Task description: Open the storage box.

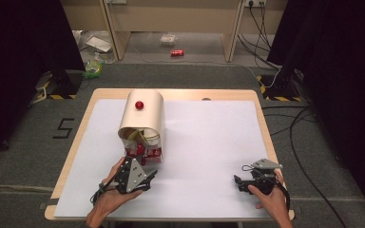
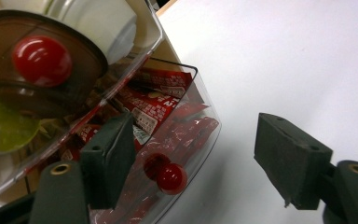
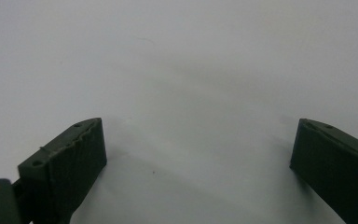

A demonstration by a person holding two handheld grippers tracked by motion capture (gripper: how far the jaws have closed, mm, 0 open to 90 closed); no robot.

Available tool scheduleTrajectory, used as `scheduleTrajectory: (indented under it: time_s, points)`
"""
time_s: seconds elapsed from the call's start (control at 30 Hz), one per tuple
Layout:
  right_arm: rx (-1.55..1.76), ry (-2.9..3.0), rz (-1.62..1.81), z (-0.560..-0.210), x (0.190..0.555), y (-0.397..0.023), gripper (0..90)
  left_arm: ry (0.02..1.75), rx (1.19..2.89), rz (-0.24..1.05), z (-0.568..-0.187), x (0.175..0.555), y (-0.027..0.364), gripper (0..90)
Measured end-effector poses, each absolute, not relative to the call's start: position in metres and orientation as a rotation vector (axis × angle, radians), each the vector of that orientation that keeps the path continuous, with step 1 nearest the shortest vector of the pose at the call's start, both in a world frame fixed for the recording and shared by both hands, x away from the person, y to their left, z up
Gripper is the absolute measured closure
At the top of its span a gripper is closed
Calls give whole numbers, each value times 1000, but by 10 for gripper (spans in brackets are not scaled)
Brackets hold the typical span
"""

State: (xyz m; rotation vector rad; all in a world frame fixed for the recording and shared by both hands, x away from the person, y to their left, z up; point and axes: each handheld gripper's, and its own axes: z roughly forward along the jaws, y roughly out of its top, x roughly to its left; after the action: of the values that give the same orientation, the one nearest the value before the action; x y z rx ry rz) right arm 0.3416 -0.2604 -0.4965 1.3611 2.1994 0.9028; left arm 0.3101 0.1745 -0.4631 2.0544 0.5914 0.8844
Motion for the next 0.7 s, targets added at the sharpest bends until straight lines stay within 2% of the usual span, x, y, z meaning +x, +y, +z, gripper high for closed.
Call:
scheduleTrajectory:
  time_s: [0.7]
  points:
    - [1361,2201,903,-496,342,-260,38,627,2027,811,-459,299,179,316]
